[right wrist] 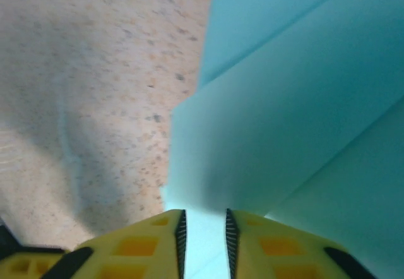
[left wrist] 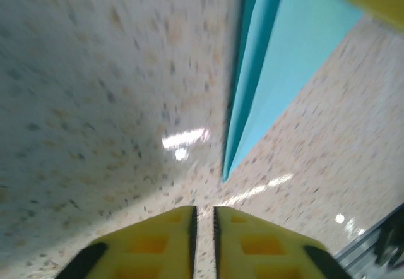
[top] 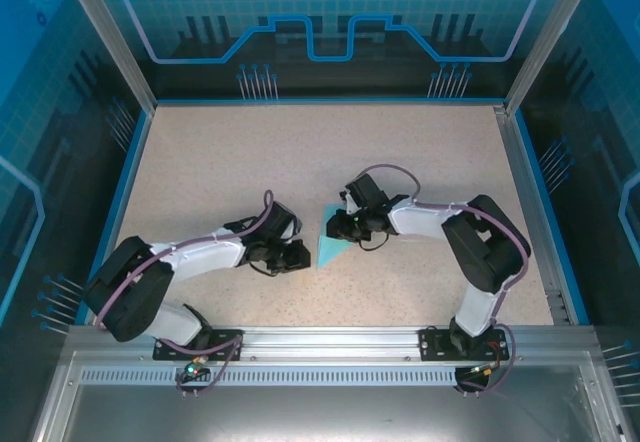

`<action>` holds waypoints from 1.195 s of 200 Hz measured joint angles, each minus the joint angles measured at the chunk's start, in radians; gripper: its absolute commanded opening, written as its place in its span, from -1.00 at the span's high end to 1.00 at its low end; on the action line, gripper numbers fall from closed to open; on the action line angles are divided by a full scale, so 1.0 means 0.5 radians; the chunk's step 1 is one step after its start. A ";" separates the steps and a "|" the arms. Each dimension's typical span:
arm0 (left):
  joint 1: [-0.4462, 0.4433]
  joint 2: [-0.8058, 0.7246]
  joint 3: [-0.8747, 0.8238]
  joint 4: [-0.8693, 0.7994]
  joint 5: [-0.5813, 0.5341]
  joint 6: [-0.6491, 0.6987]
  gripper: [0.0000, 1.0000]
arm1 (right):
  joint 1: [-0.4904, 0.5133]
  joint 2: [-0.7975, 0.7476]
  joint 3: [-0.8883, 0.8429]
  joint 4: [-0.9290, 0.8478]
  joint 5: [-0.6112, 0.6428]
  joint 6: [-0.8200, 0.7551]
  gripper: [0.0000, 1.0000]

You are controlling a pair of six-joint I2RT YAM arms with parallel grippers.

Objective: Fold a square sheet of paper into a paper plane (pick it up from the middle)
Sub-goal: Pick up the paper from the center of the table.

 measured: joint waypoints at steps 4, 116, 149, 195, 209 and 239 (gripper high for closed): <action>0.015 -0.021 0.008 -0.006 -0.021 0.005 0.35 | 0.000 -0.027 0.001 -0.008 0.015 0.020 0.27; 0.153 -0.207 0.021 -0.056 -0.436 -0.059 -0.84 | 0.000 -0.061 0.031 -0.124 0.328 0.255 0.03; 0.156 -0.211 0.021 -0.027 -0.442 -0.056 -0.97 | 0.003 0.023 0.050 -0.131 0.326 0.278 0.10; 0.156 -0.256 0.018 0.014 -0.442 -0.056 -0.97 | 0.014 0.079 0.079 -0.065 0.252 0.293 0.19; 0.156 -0.265 0.017 0.025 -0.442 -0.056 -0.97 | 0.020 0.098 0.079 -0.040 0.221 0.301 0.21; 0.159 -0.265 0.017 0.031 -0.442 -0.060 -0.97 | 0.025 0.138 0.079 0.034 0.149 0.330 0.24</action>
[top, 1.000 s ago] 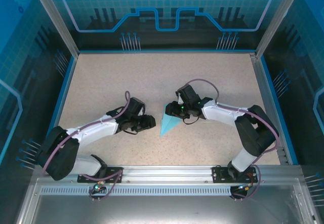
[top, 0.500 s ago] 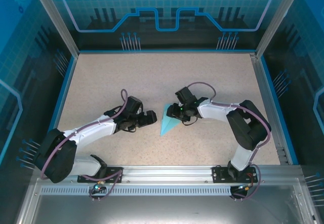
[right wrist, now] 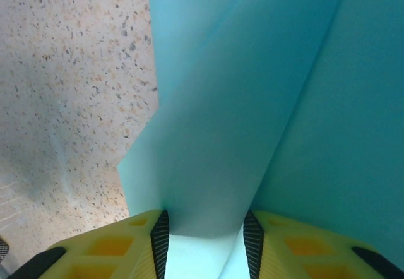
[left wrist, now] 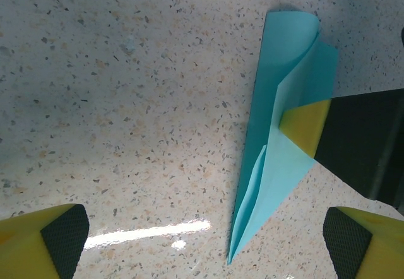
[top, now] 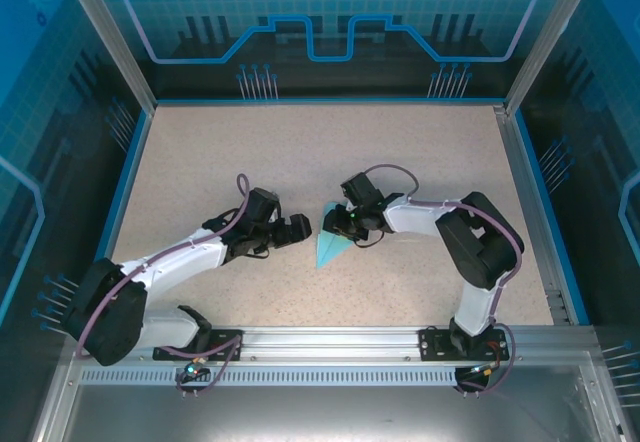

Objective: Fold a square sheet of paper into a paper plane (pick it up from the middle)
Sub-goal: Pick up the paper from the center of the table.

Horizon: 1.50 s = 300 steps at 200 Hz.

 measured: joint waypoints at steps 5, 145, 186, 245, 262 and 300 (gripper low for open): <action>0.002 0.002 0.000 -0.001 0.001 -0.005 -0.97 | 0.000 0.002 -0.001 0.014 -0.011 0.007 0.25; 0.113 0.126 0.001 0.036 0.249 -0.066 -0.96 | 0.039 -0.023 -0.257 0.425 -0.163 0.152 0.76; 0.212 0.120 0.000 0.130 0.494 -0.072 -0.97 | 0.029 -0.256 -0.323 0.510 -0.204 0.114 0.79; 0.259 0.045 -0.050 0.533 0.997 -0.205 -0.97 | -0.118 -0.546 -0.343 0.719 -0.491 0.121 0.76; 0.259 0.045 -0.066 0.698 1.139 -0.275 -0.89 | -0.143 -0.549 -0.343 0.780 -0.581 0.158 0.75; 0.259 0.050 -0.081 1.039 1.338 -0.423 -0.45 | -0.156 -0.549 -0.343 0.922 -0.762 0.281 0.74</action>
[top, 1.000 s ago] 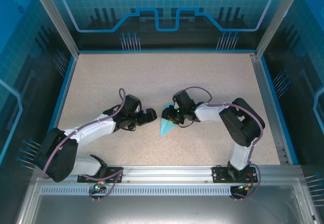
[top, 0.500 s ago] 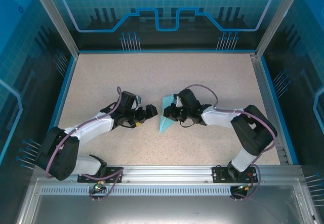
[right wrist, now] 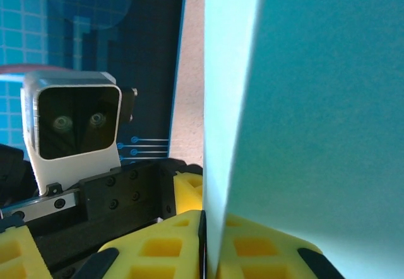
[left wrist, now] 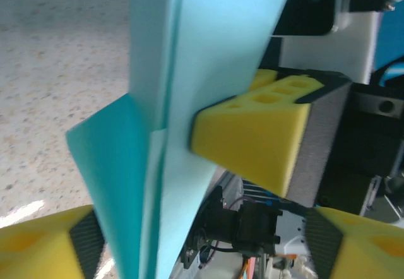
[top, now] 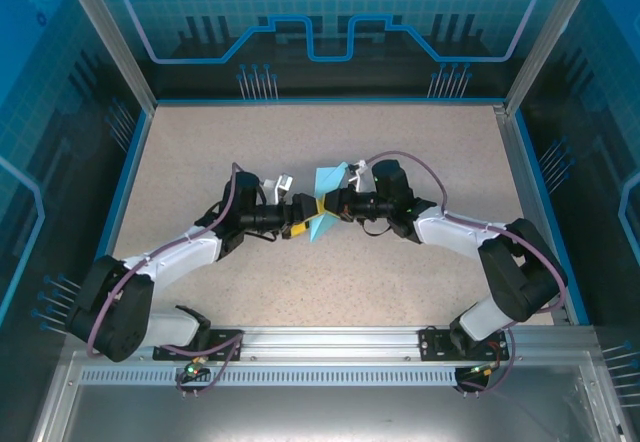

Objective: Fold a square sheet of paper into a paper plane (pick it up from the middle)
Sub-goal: Pick up the paper from the center of the table, then turn over the paper at the center of the table.

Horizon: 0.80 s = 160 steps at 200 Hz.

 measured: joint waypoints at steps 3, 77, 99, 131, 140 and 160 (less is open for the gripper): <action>0.000 0.000 0.000 0.021 0.009 0.002 -0.43 | -0.002 0.000 0.000 0.011 -0.011 0.008 0.74; 0.001 0.000 -0.013 0.193 0.064 -0.058 0.31 | -0.046 0.001 0.000 0.229 -0.166 0.194 0.71; 0.001 0.000 -0.013 0.189 0.063 -0.056 0.49 | -0.055 0.001 0.000 0.239 -0.172 0.206 0.67; 0.001 0.000 -0.013 0.166 0.047 -0.032 0.70 | -0.069 0.001 -0.001 0.234 -0.178 0.203 0.54; 0.001 -0.001 -0.013 0.142 0.035 -0.015 0.74 | -0.072 0.001 -0.001 0.217 -0.175 0.193 0.43; 0.001 -0.002 -0.013 0.055 -0.013 0.040 0.82 | -0.076 -0.003 0.000 0.098 -0.150 0.124 0.10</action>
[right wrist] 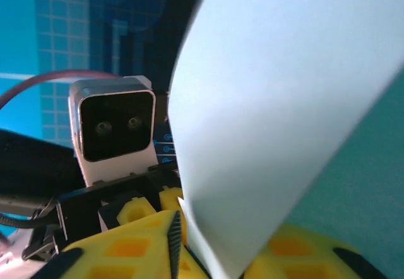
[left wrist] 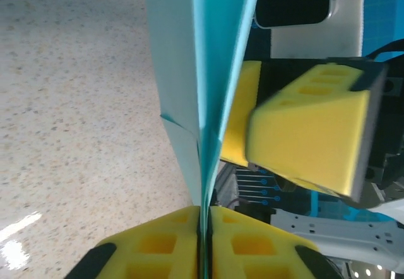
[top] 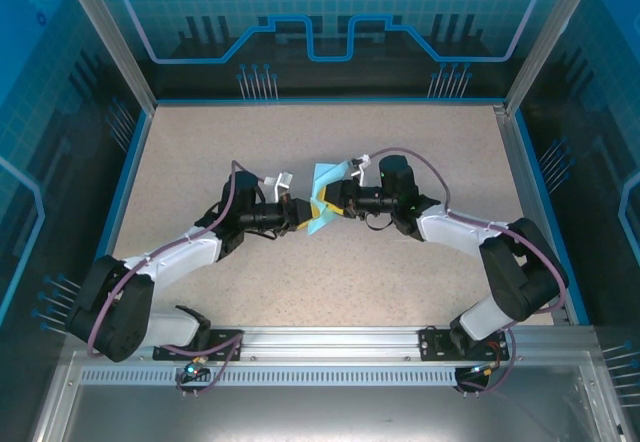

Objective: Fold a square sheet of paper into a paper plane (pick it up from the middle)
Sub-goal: Turn over the paper at the center of the table.

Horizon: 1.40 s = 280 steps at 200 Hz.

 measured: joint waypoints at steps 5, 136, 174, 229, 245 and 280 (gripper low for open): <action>0.000 0.000 0.000 -0.027 -0.016 0.020 0.83 | 0.000 -0.008 0.002 -0.056 0.014 -0.036 0.03; -0.484 0.205 1.016 -2.019 -1.844 0.732 0.95 | -0.009 -0.752 0.052 -1.678 1.311 -0.637 -0.60; -0.595 0.552 1.231 -2.440 -2.389 0.742 0.94 | -0.009 -0.824 0.031 -1.814 1.502 -0.666 -0.62; -0.767 1.147 1.537 -2.740 -2.731 0.687 0.88 | -0.015 -0.965 -0.135 -1.859 1.627 -0.685 -0.64; -0.807 1.289 1.589 -2.738 -2.728 0.684 0.62 | -0.023 -0.982 -0.148 -1.876 1.653 -0.685 -0.64; -0.835 1.318 1.601 -2.660 -2.566 0.685 -0.06 | -0.027 -1.028 -0.166 -1.901 1.682 -0.686 -0.65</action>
